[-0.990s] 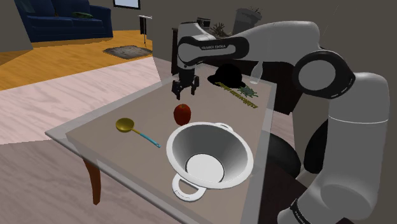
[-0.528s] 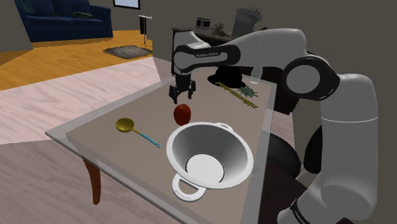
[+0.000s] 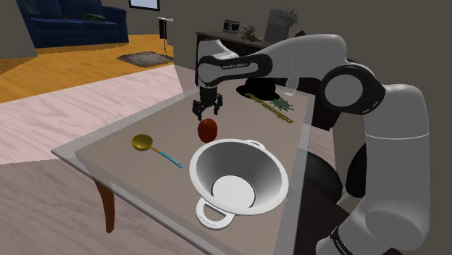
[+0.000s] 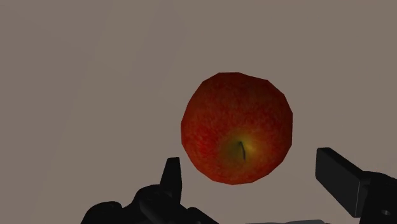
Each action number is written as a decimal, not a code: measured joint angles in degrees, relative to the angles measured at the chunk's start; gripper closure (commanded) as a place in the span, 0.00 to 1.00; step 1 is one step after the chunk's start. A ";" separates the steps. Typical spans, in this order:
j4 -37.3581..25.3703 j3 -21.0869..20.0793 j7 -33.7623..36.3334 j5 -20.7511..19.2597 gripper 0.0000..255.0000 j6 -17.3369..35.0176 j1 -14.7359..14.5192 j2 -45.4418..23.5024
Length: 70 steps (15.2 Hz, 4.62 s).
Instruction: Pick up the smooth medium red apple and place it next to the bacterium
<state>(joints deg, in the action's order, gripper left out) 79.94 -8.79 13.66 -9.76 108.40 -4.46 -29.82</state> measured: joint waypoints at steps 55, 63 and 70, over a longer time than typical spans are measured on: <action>5.16 7.76 -27.95 4.58 1.00 -5.58 19.25 13.44; 1.93 11.21 -38.49 6.01 1.00 -5.70 26.20 11.16; -6.58 13.39 -46.28 7.53 1.00 -7.89 31.72 5.37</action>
<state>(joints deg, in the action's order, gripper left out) 73.37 4.60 -32.61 -2.23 100.50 27.26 -24.45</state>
